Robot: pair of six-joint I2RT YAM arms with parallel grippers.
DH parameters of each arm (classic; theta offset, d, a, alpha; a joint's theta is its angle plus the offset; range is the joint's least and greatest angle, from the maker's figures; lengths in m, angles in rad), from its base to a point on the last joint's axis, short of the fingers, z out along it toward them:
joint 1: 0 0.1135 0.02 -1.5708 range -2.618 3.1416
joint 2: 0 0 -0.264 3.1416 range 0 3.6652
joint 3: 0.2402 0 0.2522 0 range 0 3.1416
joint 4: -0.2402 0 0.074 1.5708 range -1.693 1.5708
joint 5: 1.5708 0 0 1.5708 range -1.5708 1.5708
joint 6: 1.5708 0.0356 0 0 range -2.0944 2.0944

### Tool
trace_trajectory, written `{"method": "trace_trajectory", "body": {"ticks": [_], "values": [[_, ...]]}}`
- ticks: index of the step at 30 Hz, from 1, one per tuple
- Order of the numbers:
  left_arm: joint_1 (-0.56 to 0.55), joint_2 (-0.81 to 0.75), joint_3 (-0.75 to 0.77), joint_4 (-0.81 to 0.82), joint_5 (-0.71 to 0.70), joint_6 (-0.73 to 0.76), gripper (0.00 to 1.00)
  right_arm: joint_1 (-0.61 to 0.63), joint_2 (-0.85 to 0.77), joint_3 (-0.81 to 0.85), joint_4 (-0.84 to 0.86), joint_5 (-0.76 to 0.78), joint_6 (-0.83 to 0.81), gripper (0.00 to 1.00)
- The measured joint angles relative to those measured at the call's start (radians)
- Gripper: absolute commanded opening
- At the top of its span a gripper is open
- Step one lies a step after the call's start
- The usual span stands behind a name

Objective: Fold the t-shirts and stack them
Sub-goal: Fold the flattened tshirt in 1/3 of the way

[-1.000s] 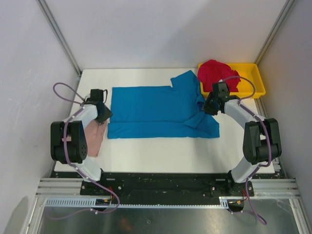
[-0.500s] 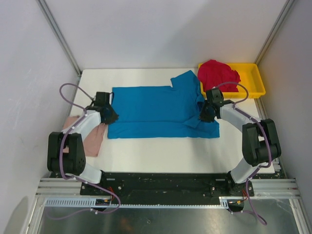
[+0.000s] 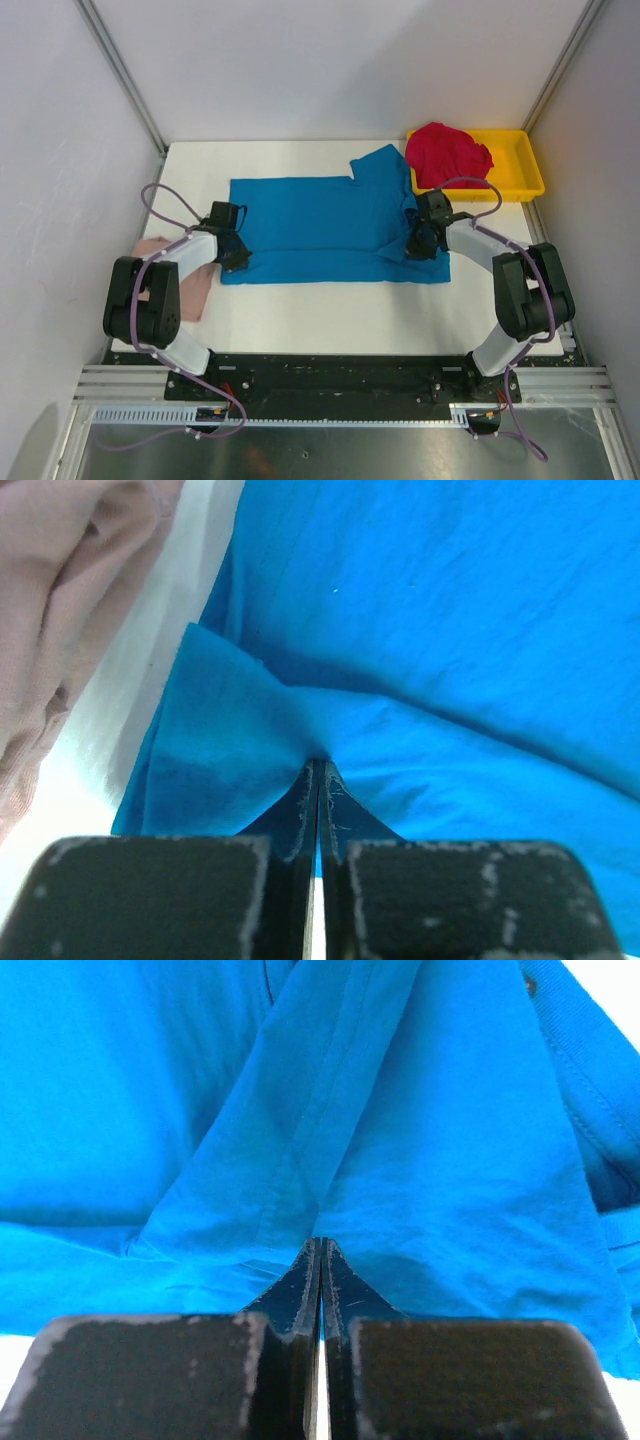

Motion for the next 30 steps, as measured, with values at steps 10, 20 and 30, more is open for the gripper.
{"method": "trace_trajectory", "body": {"ticks": [10, 20, 30], "values": [[0.000, 0.016, -0.014, 0.015, -0.009, -0.010, 0.00, 0.013, 0.068, -0.005, 0.050, -0.012, 0.001, 0.00], [0.000, 0.016, -0.014, 0.019, -0.012, -0.010, 0.00, 0.018, 0.135, 0.062, 0.123, -0.048, 0.026, 0.00], [-0.001, 0.016, -0.015, 0.023, -0.016, -0.008, 0.00, 0.037, 0.152, 0.134, 0.179, -0.067, 0.053, 0.03]]}}
